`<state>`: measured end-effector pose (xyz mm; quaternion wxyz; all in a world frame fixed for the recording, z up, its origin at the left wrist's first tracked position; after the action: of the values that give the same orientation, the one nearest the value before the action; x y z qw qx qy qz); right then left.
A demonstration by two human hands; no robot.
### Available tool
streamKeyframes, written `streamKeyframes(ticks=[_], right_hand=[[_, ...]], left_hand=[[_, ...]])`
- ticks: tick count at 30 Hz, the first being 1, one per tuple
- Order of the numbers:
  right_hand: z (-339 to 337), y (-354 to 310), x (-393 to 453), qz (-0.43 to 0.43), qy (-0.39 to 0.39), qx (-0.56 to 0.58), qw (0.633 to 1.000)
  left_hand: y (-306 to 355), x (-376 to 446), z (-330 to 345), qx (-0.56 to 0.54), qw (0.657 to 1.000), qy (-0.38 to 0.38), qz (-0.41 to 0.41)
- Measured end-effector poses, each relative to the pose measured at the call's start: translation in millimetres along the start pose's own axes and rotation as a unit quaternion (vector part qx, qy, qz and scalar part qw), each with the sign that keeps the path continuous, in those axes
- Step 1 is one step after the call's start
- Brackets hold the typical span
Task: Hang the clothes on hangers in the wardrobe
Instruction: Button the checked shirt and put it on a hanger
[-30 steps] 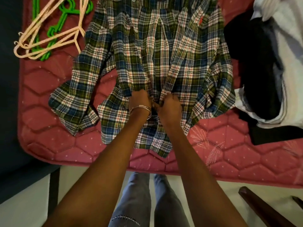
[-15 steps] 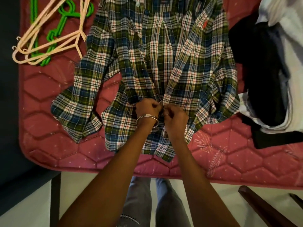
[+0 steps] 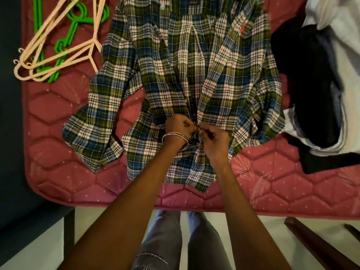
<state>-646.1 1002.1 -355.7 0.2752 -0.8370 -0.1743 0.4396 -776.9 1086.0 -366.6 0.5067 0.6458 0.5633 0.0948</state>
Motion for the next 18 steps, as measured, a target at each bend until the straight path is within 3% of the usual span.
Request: streamKeyframes(ticks=[6, 11, 18], right_hand=[[-2, 9, -1, 0.046, 0.011, 0.089, 0.995], [-2, 14, -3, 0.118, -0.005, 0.235, 0.965], [-1, 19, -7, 0.193, -0.053, 0.36, 0.911]], left_hand=[[2, 0, 3, -0.041, 0.999, -0.015, 0.021], [6, 1, 0, -0.032, 0.999, -0.02, 0.028], [13, -4, -9, -0.068, 0.996, 0.053, 0.024]])
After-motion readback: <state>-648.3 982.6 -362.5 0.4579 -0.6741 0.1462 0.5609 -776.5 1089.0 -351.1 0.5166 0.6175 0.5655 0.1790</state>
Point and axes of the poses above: each hand's wrist, its own x-axis towards the middle knuckle, its own z-axis out of the palm, y = z × x, the point moved 10 cm from there along x, towards the middle knuckle, and after that the axes turned 15 degrees about z, right-handed, at the moved point
